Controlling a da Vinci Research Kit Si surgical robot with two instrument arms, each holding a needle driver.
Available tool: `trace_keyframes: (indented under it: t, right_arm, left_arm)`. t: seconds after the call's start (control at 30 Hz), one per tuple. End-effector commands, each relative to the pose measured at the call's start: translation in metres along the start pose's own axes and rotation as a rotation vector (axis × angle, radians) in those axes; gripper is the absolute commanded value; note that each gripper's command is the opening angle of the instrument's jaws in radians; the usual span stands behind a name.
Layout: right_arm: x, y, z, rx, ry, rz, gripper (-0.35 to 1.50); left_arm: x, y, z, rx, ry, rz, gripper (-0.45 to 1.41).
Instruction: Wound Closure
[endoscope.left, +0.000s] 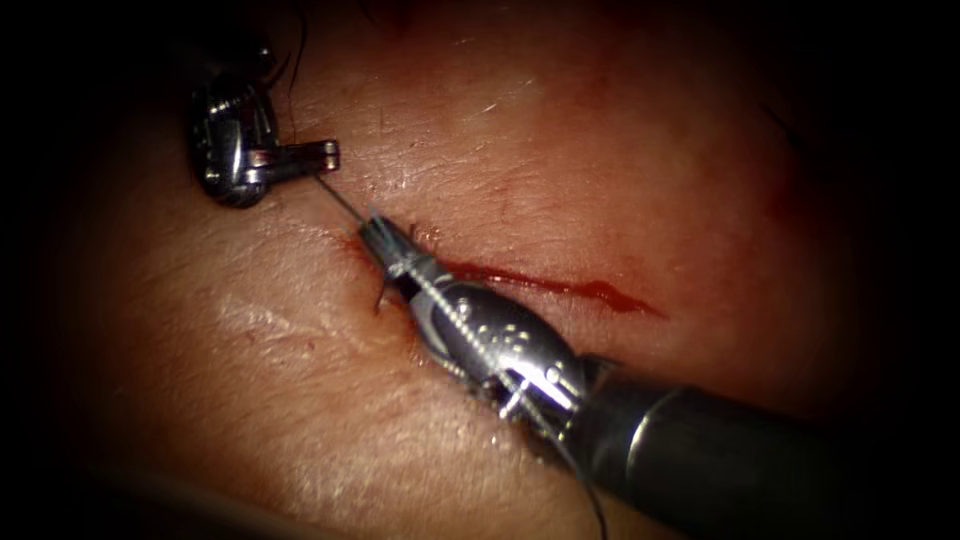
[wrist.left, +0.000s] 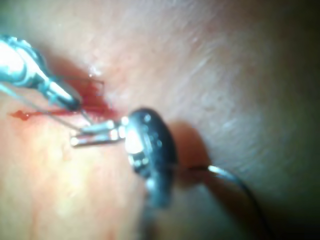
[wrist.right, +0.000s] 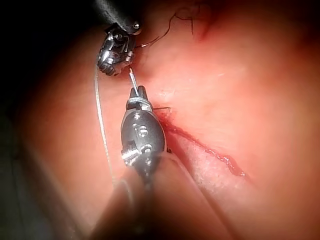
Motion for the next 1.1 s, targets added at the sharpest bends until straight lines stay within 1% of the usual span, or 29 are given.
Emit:
trace_keyframes:
  t: [0.03, 0.13, 0.2, 0.3, 0.37, 0.4, 0.5, 0.53, 0.6, 0.63, 0.67, 0.7, 0.8, 0.87, 0.93, 0.97, 1.0, 1.03, 1.07, 1.1]
  right_arm:
    - [-0.0012, -0.0011, 0.0004, 0.005, -0.002, 0.001, -0.35]
    - [-0.0026, -0.0017, 0.0001, 0.017, -0.013, -0.011, -0.35]
    - [-0.0034, -0.0021, -0.0003, 0.029, -0.024, -0.018, -0.35]
    - [-0.0046, -0.0025, -0.0006, 0.039, -0.036, -0.028, -0.35]
    - [-0.0062, -0.0033, -0.0008, 0.061, -0.057, -0.042, -0.35]
    - [-0.0066, -0.0038, -0.0011, 0.071, -0.069, -0.047, -0.35]
    - [-0.0071, -0.0044, -0.0015, 0.091, -0.083, -0.052, -0.35]
    - [-0.0074, -0.0047, -0.0017, 0.102, -0.086, -0.054, -0.35]
    - [-0.0076, -0.0050, -0.0020, 0.117, -0.092, -0.056, -0.35]
    - [-0.0076, -0.0050, -0.0020, 0.117, -0.092, -0.056, -0.35]
    - [-0.0081, -0.0061, -0.0021, 0.167, -0.111, -0.066, -0.35]
    - [-0.0083, -0.0064, -0.0023, 0.177, -0.115, -0.069, -0.35]
    - [-0.0087, -0.0090, -0.0032, 0.261, -0.127, -0.107, -0.35]
    - [-0.0084, -0.0105, -0.0032, 0.299, -0.123, -0.126, -0.35]
    - [-0.0083, -0.0113, -0.0029, 0.322, -0.120, -0.127, -0.35]
    - [-0.0083, -0.0119, -0.0025, 0.337, -0.120, -0.129, -0.35]
    - [-0.0083, -0.0119, -0.0025, 0.337, -0.120, -0.129, -0.35]
    - [-0.0084, -0.0122, -0.0021, 0.352, -0.124, -0.132, -0.35]
    - [-0.0085, -0.0121, -0.0020, 0.350, -0.124, -0.133, -0.35]
    - [-0.0087, -0.0119, -0.0020, 0.351, -0.129, -0.134, -0.35]
  left_arm:
    - [-0.0005, 0.0000, -0.0001, -0.003, -0.004, -0.006, -0.45]
    - [-0.0004, -0.0028, 0.0001, 0.002, -0.023, -0.017, -0.45]
    - [-0.0006, -0.0040, 0.0005, 0.005, -0.036, -0.030, -0.45]
    - [-0.0012, -0.0049, 0.0013, 0.003, -0.057, -0.040, -0.45]
    - [-0.0022, -0.0061, 0.0030, -0.016, -0.066, -0.061, -0.45]
    - [-0.0027, -0.0066, 0.0037, -0.022, -0.077, -0.060, -0.45]
    - [-0.0039, -0.0082, 0.0050, -0.037, -0.100, -0.064, -0.45]
    - [-0.0044, -0.0093, 0.0055, -0.037, -0.107, -0.065, -0.45]
    - [-0.0048, -0.0105, 0.0059, -0.035, -0.112, -0.066, -0.45]
    - [-0.0048, -0.0105, 0.0059, -0.035, -0.112, -0.066, -0.45]
    - [-0.0053, -0.0119, 0.0063, -0.031, -0.123, -0.066, -0.45]
    - [-0.0054, -0.0122, 0.0064, -0.031, -0.126, -0.066, -0.45]
    - [-0.0062, -0.0141, 0.0071, -0.029, -0.144, -0.067, -0.45]
    - [-0.0064, -0.0148, 0.0075, -0.031, -0.151, -0.068, -0.45]
    - [-0.0065, -0.0153, 0.0077, -0.027, -0.154, -0.069, -0.45]
    - [-0.0065, -0.0165, 0.0080, -0.019, -0.154, -0.080, -0.45]
    - [-0.0065, -0.0165, 0.0080, -0.019, -0.154, -0.080, -0.45]
    - [-0.0063, -0.0189, 0.0086, 0.000, -0.159, -0.065, -0.45]
    - [-0.0063, -0.0196, 0.0088, 0.005, -0.160, -0.055, -0.45]
    - [-0.0065, -0.0211, 0.0093, 0.023, -0.169, -0.046, -0.45]
